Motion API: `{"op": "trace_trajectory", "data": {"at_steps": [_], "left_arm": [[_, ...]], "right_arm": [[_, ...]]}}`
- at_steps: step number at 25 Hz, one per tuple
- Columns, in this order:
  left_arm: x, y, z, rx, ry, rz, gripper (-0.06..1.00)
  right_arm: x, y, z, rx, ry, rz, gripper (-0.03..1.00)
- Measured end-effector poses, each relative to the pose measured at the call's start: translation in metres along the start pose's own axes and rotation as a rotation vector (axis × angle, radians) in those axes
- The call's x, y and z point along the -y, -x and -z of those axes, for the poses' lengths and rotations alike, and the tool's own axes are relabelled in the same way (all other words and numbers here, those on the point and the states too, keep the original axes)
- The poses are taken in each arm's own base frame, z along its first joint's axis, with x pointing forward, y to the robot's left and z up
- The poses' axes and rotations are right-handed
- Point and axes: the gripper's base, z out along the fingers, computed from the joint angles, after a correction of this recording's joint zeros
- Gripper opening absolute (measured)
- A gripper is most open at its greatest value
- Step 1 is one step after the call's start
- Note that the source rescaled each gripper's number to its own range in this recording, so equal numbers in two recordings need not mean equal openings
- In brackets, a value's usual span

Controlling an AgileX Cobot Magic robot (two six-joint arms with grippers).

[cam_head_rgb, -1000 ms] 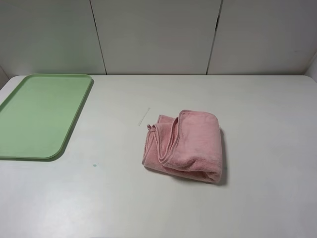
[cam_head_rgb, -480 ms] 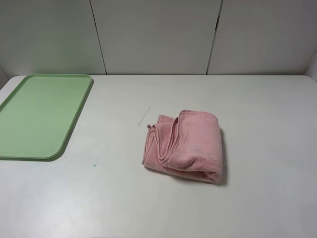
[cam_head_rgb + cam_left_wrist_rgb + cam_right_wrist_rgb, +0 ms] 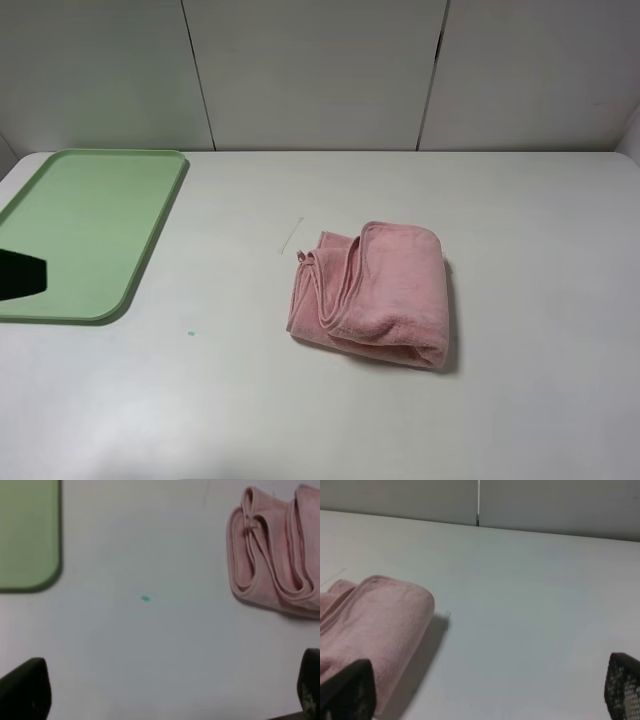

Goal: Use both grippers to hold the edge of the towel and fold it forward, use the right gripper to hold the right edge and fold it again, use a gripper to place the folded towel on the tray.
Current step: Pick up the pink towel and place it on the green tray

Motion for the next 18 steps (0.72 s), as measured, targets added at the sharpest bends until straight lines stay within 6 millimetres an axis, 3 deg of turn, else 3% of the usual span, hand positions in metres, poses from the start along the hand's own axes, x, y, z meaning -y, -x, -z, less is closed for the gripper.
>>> {"op": "trace_trajectory", "data": {"at_steps": [8,18], "left_arm": [[0.005,0.024,-0.055,-0.126,-0.034,0.042,0.99],[0.032,0.028,-0.12,-0.268,-0.063,0.017,0.99]], "right_arm": [[0.0,0.0,0.0,0.0,0.0,0.0,1.0],[0.0,0.0,0.0,0.0,0.0,0.0,1.0]]}}
